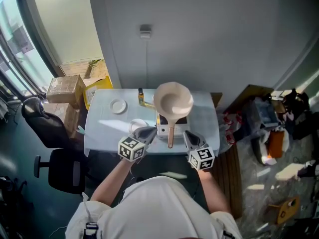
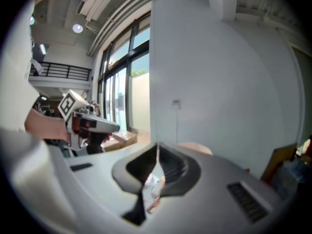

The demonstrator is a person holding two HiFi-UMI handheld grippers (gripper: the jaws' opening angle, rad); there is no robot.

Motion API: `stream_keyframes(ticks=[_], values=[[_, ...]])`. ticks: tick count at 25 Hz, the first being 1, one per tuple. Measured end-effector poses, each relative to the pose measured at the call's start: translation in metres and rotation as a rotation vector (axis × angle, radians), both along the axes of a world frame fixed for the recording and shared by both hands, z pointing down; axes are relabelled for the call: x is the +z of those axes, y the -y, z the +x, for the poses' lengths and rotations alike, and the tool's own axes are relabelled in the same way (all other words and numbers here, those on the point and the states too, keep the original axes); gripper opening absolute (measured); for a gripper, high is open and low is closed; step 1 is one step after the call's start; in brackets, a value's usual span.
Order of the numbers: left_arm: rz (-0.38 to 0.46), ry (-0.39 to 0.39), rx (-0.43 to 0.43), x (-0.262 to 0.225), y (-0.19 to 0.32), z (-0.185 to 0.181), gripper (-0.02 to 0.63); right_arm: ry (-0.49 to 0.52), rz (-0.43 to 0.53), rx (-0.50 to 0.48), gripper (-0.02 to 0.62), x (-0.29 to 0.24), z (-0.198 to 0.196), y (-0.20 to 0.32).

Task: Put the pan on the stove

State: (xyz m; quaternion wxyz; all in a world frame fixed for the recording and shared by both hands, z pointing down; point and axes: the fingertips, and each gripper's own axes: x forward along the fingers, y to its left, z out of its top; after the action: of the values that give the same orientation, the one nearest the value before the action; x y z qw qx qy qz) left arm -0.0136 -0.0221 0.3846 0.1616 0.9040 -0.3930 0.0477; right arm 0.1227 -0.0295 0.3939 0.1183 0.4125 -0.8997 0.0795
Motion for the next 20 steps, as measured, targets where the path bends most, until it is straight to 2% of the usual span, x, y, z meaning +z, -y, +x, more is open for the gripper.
stream_keyframes(ticks=[20], values=[[-0.011,0.000,0.000,0.0050,0.0084,0.0070,0.021,0.013,0.016,0.012,0.032,-0.0023,0.0016,0.0084]])
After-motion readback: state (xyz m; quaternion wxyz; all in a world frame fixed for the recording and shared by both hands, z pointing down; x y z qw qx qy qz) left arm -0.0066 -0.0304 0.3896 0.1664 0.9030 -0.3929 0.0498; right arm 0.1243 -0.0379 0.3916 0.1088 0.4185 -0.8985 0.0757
